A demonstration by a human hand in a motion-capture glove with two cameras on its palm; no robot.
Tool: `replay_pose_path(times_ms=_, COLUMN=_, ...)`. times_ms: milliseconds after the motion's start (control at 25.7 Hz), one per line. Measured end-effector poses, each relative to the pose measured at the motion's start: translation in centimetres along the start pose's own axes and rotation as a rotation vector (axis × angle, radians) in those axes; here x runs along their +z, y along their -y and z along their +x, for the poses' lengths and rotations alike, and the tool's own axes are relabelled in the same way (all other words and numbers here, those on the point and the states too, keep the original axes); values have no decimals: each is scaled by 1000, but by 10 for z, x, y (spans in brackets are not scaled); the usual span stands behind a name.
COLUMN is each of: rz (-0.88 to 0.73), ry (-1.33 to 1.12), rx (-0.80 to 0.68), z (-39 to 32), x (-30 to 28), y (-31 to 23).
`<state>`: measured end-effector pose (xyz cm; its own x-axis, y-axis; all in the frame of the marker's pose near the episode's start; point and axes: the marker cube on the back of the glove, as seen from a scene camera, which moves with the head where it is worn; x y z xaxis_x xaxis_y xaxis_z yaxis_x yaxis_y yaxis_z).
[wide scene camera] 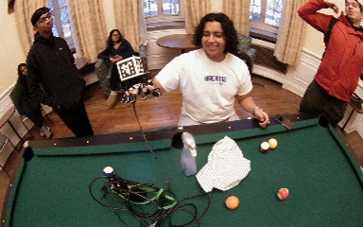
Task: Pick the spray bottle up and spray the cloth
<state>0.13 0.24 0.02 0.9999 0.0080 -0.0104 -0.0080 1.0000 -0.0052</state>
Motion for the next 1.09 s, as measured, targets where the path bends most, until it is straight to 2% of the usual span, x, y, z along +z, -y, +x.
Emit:
replay_pose_path(times_ms=623, rz=-25, ry=-8, rx=-3, z=4, x=4, y=4)
replay_pose_path(times_ms=1090, rz=-100, ry=-6, rx=2, z=21, x=43, y=-13)
